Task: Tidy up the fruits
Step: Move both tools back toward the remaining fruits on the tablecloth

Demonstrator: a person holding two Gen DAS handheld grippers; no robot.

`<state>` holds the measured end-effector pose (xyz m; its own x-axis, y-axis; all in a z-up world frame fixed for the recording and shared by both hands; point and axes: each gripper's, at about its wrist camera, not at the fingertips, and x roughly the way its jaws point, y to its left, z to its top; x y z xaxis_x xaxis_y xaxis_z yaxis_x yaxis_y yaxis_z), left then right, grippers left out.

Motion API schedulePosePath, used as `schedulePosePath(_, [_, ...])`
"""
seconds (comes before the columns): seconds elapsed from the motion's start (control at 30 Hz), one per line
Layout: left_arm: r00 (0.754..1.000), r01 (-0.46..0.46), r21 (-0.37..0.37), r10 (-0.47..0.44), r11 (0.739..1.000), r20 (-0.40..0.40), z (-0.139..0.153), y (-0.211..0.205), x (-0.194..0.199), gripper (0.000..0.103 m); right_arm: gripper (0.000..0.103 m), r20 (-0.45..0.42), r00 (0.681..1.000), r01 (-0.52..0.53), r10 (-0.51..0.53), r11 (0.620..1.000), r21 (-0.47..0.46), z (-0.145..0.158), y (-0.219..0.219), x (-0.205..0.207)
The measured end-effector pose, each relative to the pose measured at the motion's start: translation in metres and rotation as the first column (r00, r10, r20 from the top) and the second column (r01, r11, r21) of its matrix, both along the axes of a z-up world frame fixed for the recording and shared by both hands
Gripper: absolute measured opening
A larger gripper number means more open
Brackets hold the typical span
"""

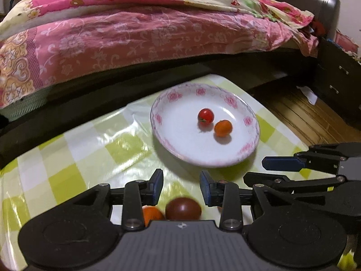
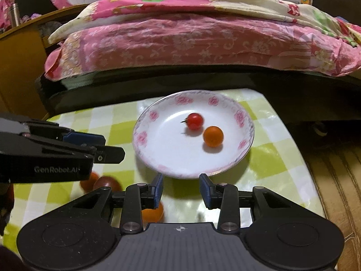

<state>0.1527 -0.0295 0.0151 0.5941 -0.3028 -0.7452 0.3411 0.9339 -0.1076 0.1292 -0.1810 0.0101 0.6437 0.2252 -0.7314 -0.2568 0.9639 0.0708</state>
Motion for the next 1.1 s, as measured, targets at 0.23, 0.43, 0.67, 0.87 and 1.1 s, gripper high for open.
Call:
schedulePosePath(0.23, [0.998, 0.046, -0.001, -0.046, 0.999, -0.031, -0.004, 0.013, -0.026, 0.043, 0.034, -0.043, 0.997, -0.057, 0.058, 0.998, 0.018, -0.007, 0.001, -0.029])
schedulePosePath(0.43, [0.995, 0.095, 0.009, -0.095, 0.995, -0.041, -0.006, 0.019, -0.042, 0.043, 0.034, -0.074, 0.985, -0.153, 0.153, 0.988, 0.014, -0.011, 0.012, -0.046])
schedulePosePath(0.67, [0.987, 0.15, 0.017, -0.148, 0.989, -0.065, -0.014, 0.021, -0.053, 0.043, 0.039, -0.087, 0.954, -0.293, 0.288, 0.955, -0.046, -0.021, 0.032, -0.056])
schedulePosePath(0.87, [0.982, 0.178, 0.037, -0.175, 0.983, -0.066, -0.019, 0.02, -0.054, 0.043, 0.039, -0.106, 0.946, -0.315, 0.307, 0.947, -0.064, -0.03, 0.039, -0.051])
schedulePosePath(1.1, [0.988, 0.154, 0.078, -0.153, 0.985, -0.028, -0.018, 0.03, -0.044, 0.043, 0.027, -0.123, 0.945, -0.312, 0.304, 0.949, -0.053, -0.037, 0.039, -0.046])
